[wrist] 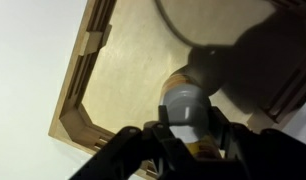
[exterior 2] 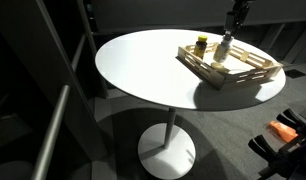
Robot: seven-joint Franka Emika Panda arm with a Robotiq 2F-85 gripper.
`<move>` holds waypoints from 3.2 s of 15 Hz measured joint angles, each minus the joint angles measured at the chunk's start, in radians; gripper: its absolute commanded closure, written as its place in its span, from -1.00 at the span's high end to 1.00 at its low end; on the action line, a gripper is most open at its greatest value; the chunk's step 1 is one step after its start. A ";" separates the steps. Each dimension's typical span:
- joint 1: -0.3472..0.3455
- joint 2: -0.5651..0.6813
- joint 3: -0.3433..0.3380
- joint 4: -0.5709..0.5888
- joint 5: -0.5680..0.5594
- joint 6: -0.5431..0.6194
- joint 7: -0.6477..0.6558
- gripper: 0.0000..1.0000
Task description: Take the lid off the white bottle
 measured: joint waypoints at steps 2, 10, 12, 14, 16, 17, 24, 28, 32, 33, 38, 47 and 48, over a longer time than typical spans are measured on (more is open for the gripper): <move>0.000 0.000 0.002 0.000 0.000 -0.014 -0.033 -0.48; 0.000 0.010 0.002 -0.002 -0.001 -0.053 -0.116 -0.57; 0.000 0.013 0.002 -0.004 -0.005 -0.054 -0.139 -0.57; 0.000 0.016 0.002 -0.005 -0.020 -0.055 -0.170 -0.61; 0.000 0.017 0.002 -0.006 -0.038 -0.055 -0.214 -0.62; 0.000 0.017 0.003 -0.007 -0.050 -0.055 -0.238 -0.61; 0.001 0.016 0.009 -0.011 -0.177 -0.053 -0.414 -0.62; 0.001 0.014 0.014 -0.019 -0.249 -0.041 -0.512 -0.62; 0.001 0.005 0.014 -0.023 -0.262 -0.013 -0.567 -0.62; 0.001 0.000 0.014 -0.023 -0.261 -0.006 -0.567 -0.62; 0.001 -0.025 0.014 -0.023 -0.224 -0.003 -0.456 -0.62; 0.015 -0.006 0.012 -0.023 -0.216 -0.093 0.012 -0.62; 0.016 -0.002 0.012 -0.023 -0.205 -0.100 0.048 -0.62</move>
